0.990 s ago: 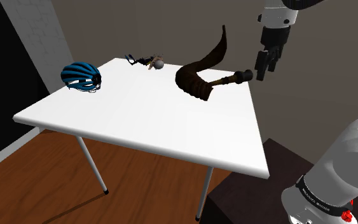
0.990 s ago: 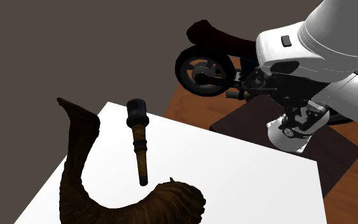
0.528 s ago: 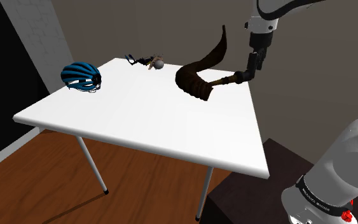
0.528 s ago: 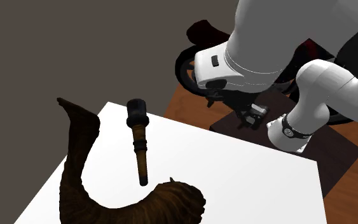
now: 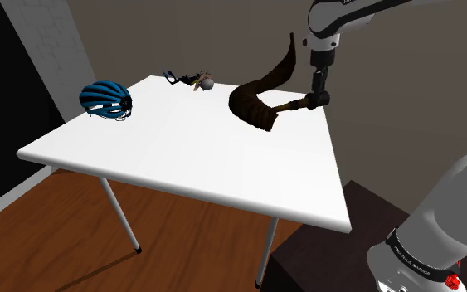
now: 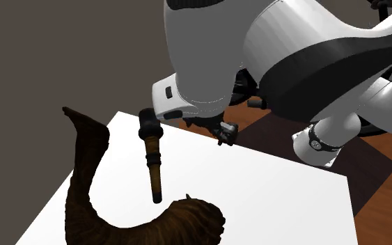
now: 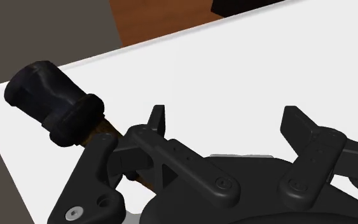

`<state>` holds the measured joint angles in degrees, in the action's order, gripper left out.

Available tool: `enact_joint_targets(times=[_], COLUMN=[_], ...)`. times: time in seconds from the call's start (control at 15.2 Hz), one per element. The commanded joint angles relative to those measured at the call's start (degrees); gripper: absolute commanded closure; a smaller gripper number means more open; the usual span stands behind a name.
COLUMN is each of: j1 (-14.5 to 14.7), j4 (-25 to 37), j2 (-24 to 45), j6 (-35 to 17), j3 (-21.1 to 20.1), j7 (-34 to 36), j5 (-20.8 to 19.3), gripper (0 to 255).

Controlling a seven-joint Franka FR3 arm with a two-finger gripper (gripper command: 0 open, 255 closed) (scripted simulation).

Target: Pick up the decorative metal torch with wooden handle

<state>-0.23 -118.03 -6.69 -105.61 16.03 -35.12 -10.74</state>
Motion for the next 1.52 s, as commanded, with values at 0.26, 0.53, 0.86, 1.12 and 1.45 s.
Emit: enact_joint_targets(times=[0.26, 0.53, 0.86, 1.12, 1.45], j1=[-1.1, -2.9, -4.4, -4.5, -4.6], j4=[12.4, 22.5, 30.0, 28.3, 27.8], j2=[14.7, 24.7, 32.6, 33.5, 34.1], j6=[-1.6, -1.0, -0.9, -3.6, -4.6], j3=[1.4, 1.0, 0.2, 0.0, 0.0], j7=[-10.9, -17.2, -21.2, -20.9, -20.9], j5=[3.2, 5.4, 6.8, 6.9, 7.0], gripper=[0, 0, 0, 0, 255])
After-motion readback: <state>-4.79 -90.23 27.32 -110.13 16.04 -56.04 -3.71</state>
